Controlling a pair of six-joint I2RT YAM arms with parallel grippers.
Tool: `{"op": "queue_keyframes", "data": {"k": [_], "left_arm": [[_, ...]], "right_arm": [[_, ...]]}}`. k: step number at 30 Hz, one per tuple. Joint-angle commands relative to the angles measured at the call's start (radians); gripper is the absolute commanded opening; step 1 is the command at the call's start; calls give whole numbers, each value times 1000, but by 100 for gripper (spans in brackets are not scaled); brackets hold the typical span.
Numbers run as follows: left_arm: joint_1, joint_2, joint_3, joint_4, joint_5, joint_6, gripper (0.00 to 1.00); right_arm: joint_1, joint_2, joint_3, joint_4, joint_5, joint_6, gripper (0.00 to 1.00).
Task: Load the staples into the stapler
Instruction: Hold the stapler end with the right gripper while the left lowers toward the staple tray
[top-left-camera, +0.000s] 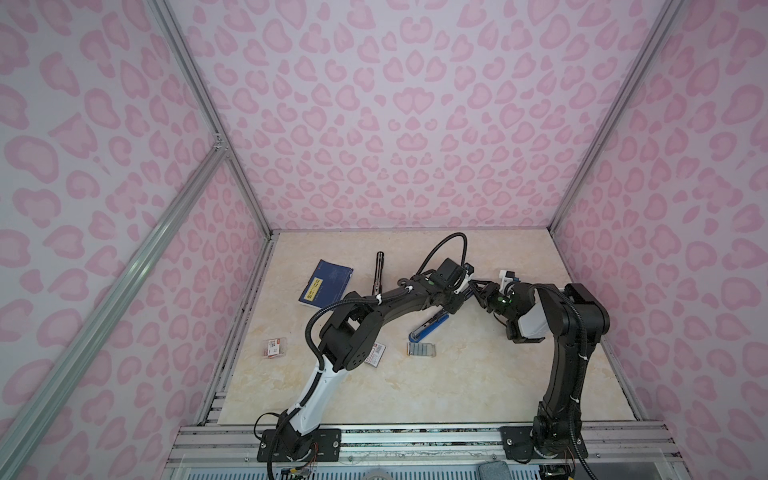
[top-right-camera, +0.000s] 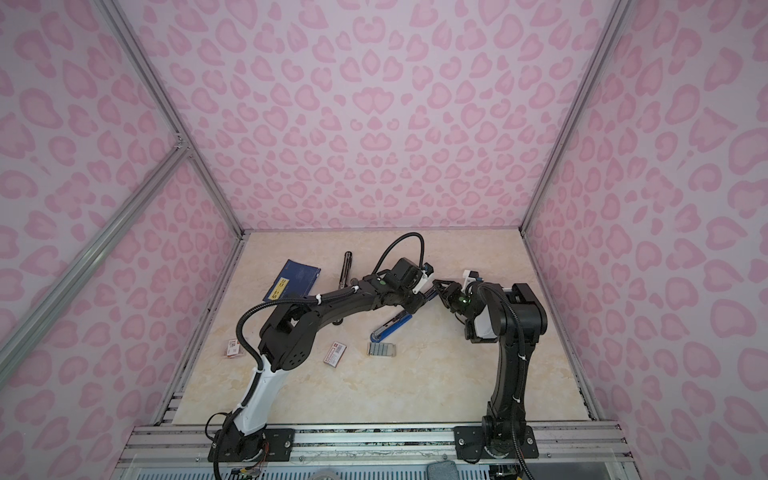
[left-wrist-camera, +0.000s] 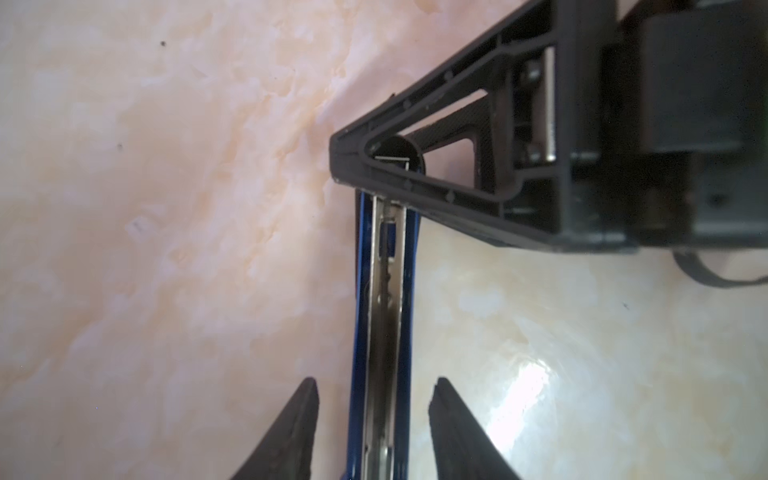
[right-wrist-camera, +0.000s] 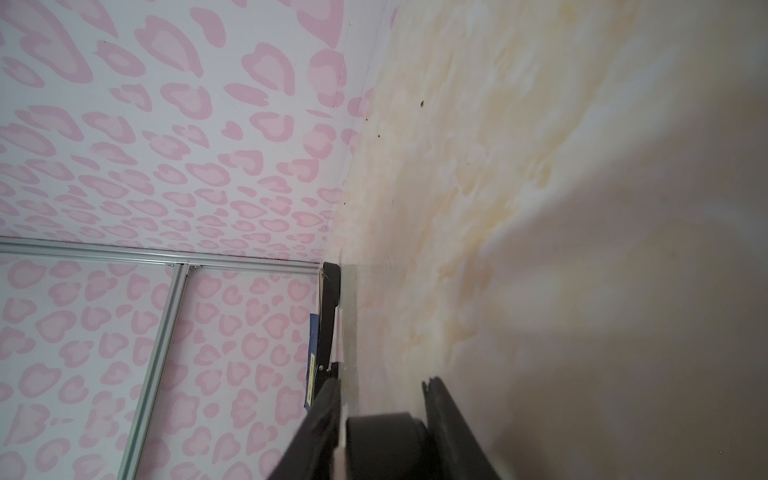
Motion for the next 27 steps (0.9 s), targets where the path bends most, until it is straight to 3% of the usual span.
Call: {"op": "queue_keyframes", "data": {"k": [1,6,12,17,22,27], "left_arm": [[3,-139,-137,88,-44,-24,48],[12,-424,-531,264,-39,-75,50],[33,-649,-886,425,-48,-176,50],[28,-696,-1019,552,-81,-223,50],[19,-681,-1149,779,-12,-149,49],[18,-657,-1167,824,10,-101,48]], "right_arm": [[-1,10,-1,57,-15,3,34],[-1,13,0,67,-27,6,35],[-1,5,-1,72,-34,6,35],[0,11,5,71,-35,8,35],[1,7,6,75,-37,14,34],[1,3,8,71,-37,12,34]]}}
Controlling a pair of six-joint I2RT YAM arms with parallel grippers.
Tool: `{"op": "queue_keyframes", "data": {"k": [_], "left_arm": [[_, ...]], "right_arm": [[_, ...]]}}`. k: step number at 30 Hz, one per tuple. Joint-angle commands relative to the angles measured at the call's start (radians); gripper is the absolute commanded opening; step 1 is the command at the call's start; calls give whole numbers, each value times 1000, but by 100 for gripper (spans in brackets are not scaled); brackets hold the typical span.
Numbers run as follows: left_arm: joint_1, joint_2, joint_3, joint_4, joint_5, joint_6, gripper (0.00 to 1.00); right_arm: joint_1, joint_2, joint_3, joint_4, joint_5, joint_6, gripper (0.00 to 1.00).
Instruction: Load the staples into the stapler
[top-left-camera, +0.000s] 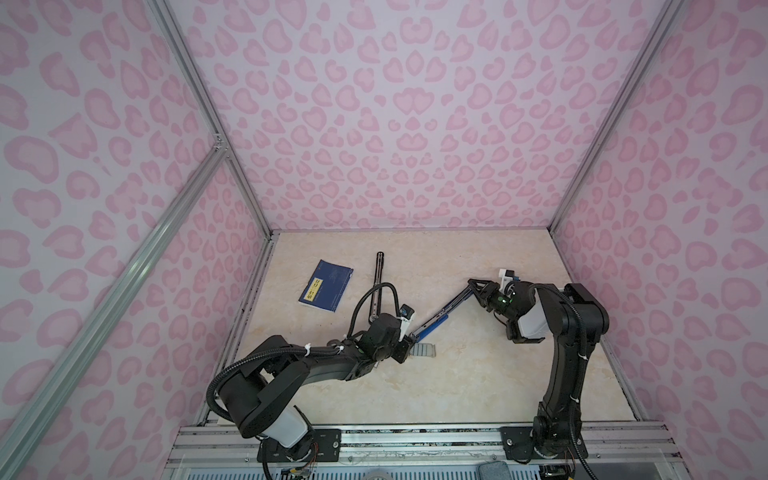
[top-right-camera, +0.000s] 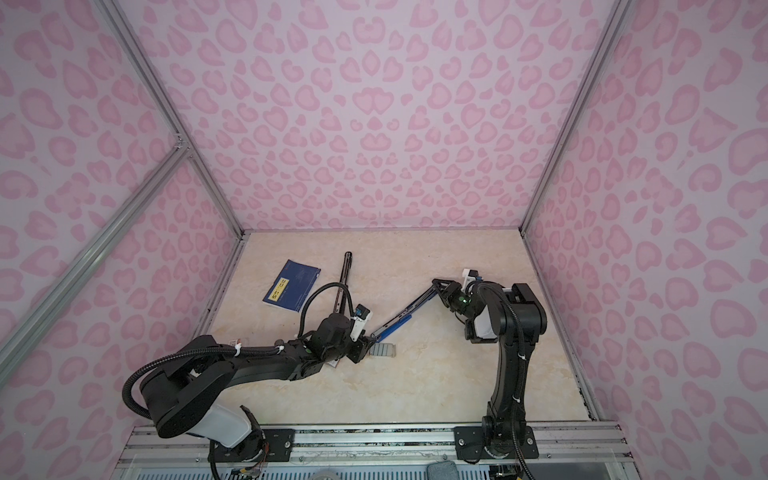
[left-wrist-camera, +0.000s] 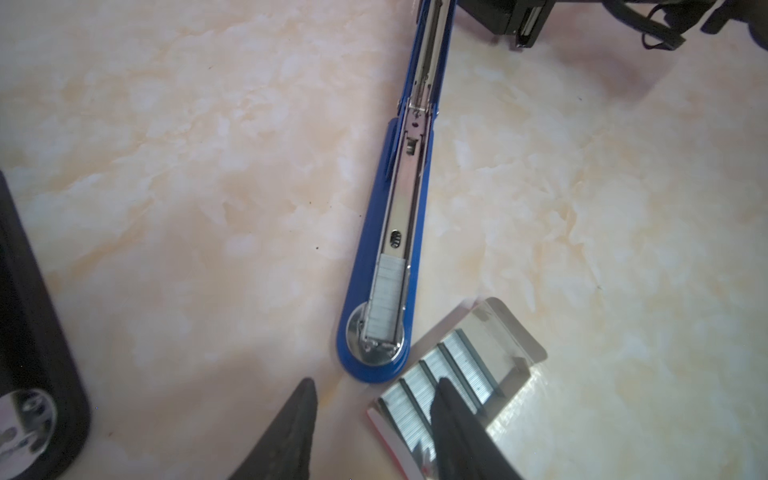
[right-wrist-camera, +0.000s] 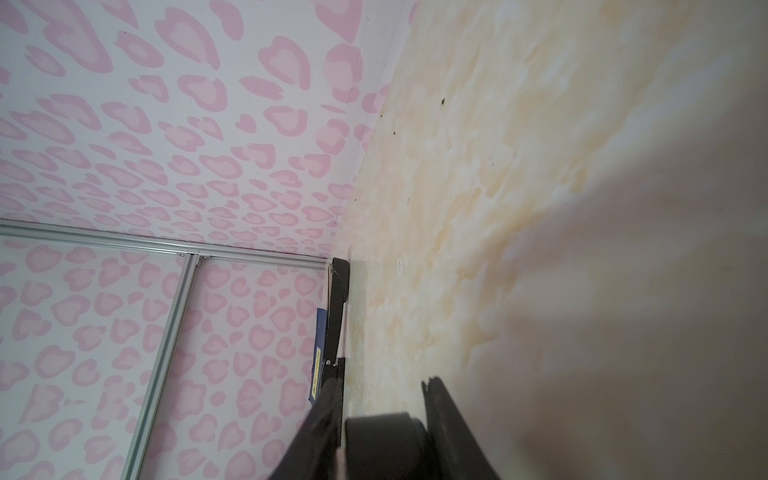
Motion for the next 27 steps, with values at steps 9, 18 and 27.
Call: {"op": "queue_keyframes", "data": {"k": [9,18,27], "left_arm": [[3,100,49,104,73,80,48],[33,148,58,102,105,55,43],[37,157,77,90,145,67,30]], "right_arm": [[1,5,3,58,-13,18,34],[1,4,-3,78,-15,29,33],[1,4,-9,84,-16,29,32]]}}
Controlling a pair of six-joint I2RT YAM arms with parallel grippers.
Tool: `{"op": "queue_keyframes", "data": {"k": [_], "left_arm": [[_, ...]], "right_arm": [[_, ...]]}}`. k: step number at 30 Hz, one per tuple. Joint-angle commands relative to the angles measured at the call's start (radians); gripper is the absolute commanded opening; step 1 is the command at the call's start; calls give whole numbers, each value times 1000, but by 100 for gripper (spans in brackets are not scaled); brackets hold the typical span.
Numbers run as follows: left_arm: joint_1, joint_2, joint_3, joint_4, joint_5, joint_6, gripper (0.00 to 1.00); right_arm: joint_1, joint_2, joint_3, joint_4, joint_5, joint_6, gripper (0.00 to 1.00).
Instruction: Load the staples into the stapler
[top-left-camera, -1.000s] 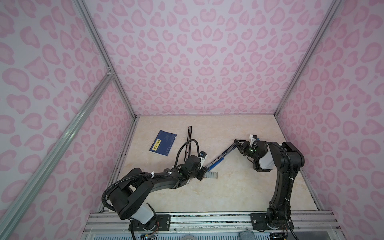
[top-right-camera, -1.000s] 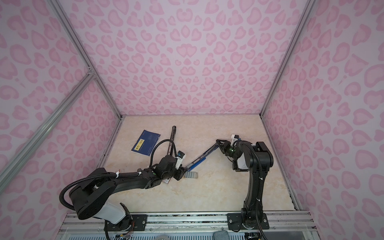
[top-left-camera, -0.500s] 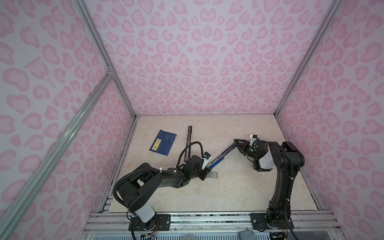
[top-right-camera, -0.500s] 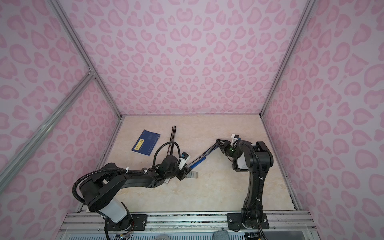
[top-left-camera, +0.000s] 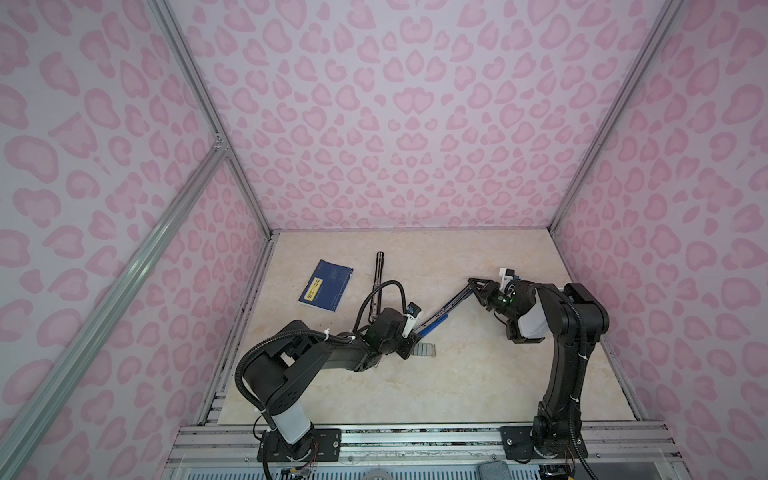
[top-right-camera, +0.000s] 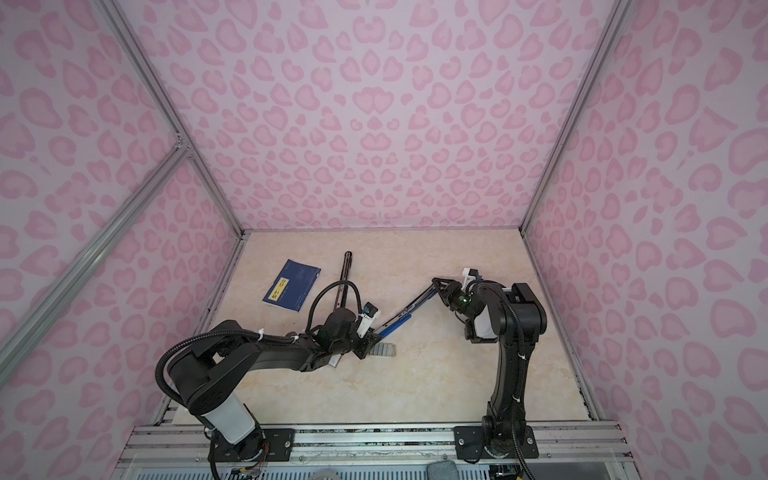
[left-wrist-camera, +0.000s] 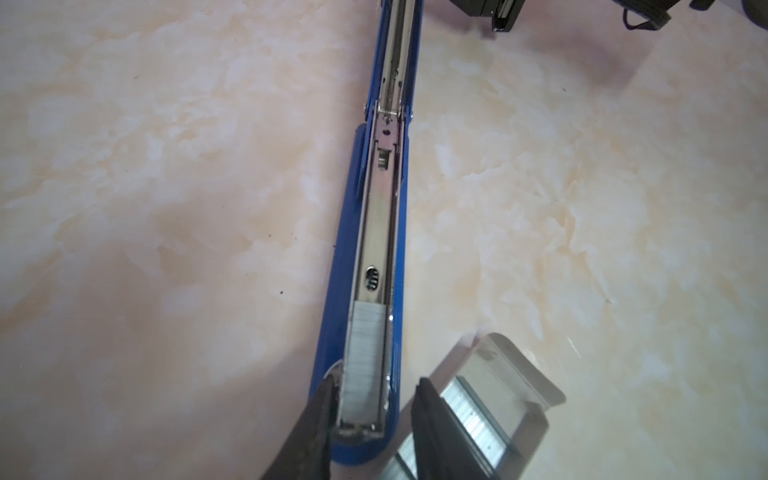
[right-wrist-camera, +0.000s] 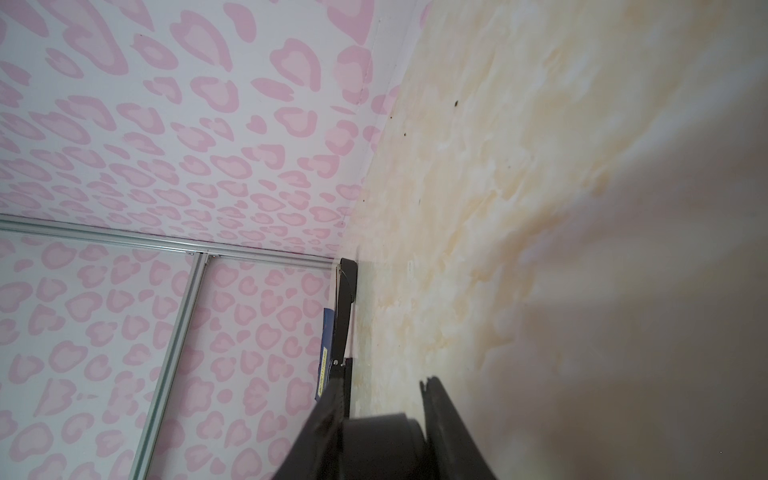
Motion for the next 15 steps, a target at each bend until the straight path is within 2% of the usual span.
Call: {"op": "queue_keyframes", "data": {"k": [1,10,15], "left_arm": [[1,7,14,25,28,6,28],[1,7,35,3,26,18,16],[1,-1,44,-6,30,19,16]], "right_arm": [[1,4,-8,55,-11,12,32],[1,-32,-17,34,-7,-8,32],[9,-144,-37,-120,18,-115,30]]}}
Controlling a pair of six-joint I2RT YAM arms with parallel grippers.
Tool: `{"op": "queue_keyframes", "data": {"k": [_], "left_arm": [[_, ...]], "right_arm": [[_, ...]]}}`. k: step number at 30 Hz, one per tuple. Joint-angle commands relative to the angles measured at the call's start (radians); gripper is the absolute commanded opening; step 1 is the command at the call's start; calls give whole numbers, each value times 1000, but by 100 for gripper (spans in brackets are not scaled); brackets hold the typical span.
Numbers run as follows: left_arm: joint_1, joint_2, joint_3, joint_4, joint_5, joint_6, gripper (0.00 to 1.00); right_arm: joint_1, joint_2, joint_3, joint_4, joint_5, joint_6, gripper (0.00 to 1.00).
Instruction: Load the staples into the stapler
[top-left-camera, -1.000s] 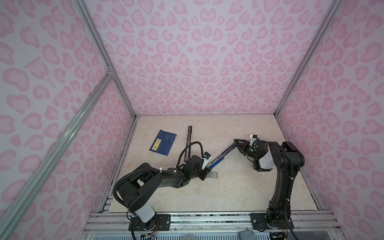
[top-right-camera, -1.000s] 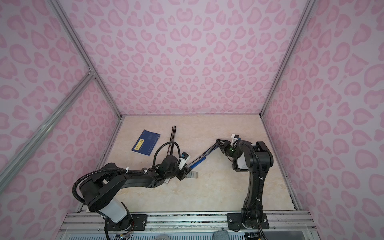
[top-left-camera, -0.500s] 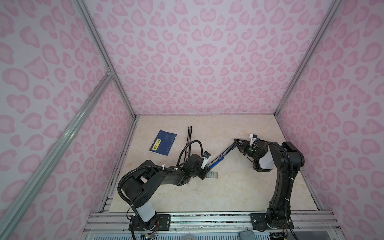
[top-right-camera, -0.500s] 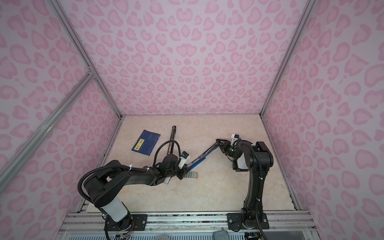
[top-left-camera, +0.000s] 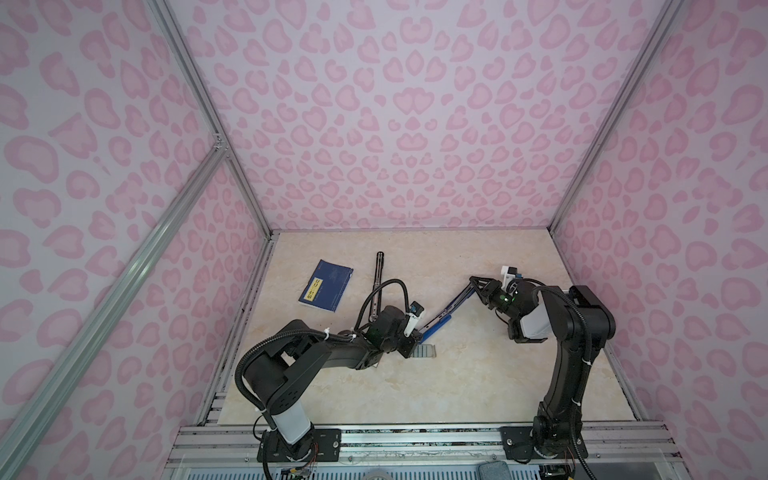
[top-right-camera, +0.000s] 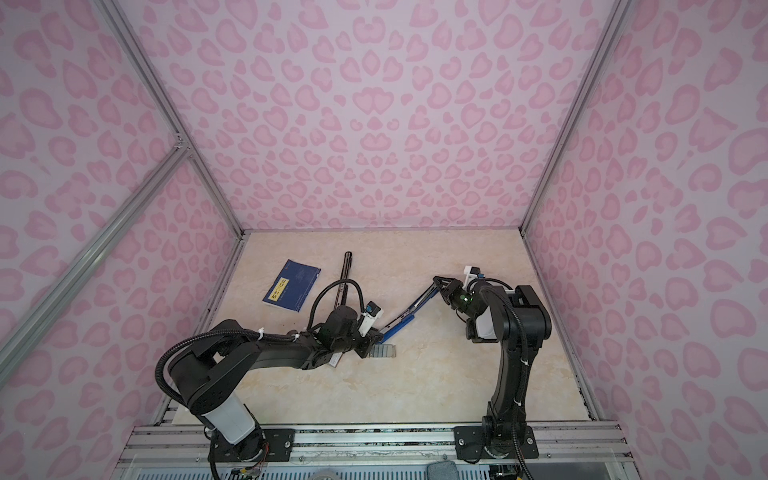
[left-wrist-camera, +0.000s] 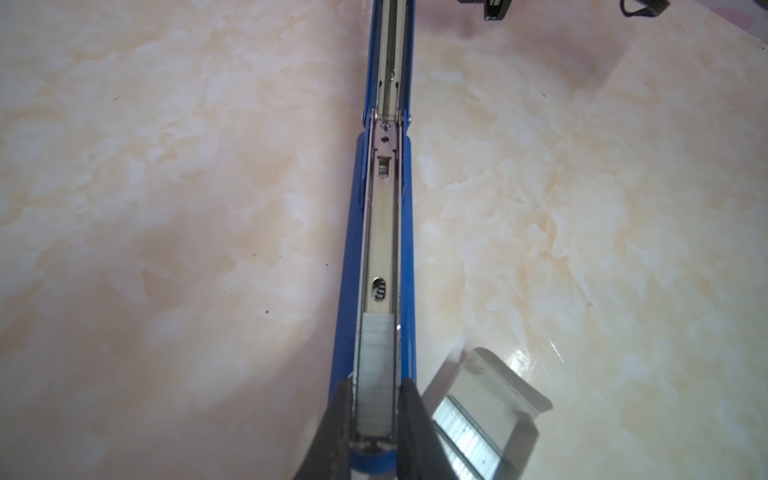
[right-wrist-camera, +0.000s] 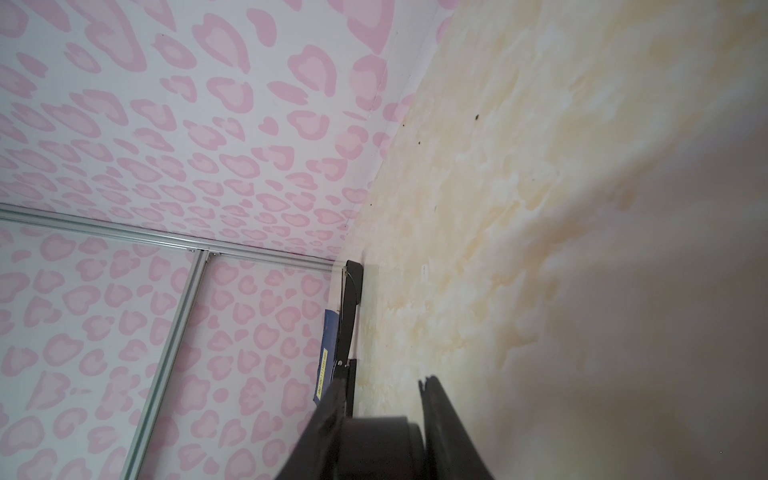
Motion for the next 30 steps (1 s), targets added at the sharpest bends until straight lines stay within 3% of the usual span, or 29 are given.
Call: {"op": "queue_keyframes", "data": {"k": [1,9,15,21,30], "left_arm": [[1,-5,16,17,5,2,15],[1,-13,32,20,4,-4,14],[1,-35,45,28,-2,-6,13],[1,-49,74,30,4,-5,12],[1,-59,101,33,7,-14,11]], "right_arm": [[10,-73,-11,-100,8,-90,30],[115,-331,37,-658,168,-469,28],[213,-445,87,-881,308,-638,28],[305,-507,110,-972,409,-727,28],[405,-555,101,-997,476,-763,28]]}}
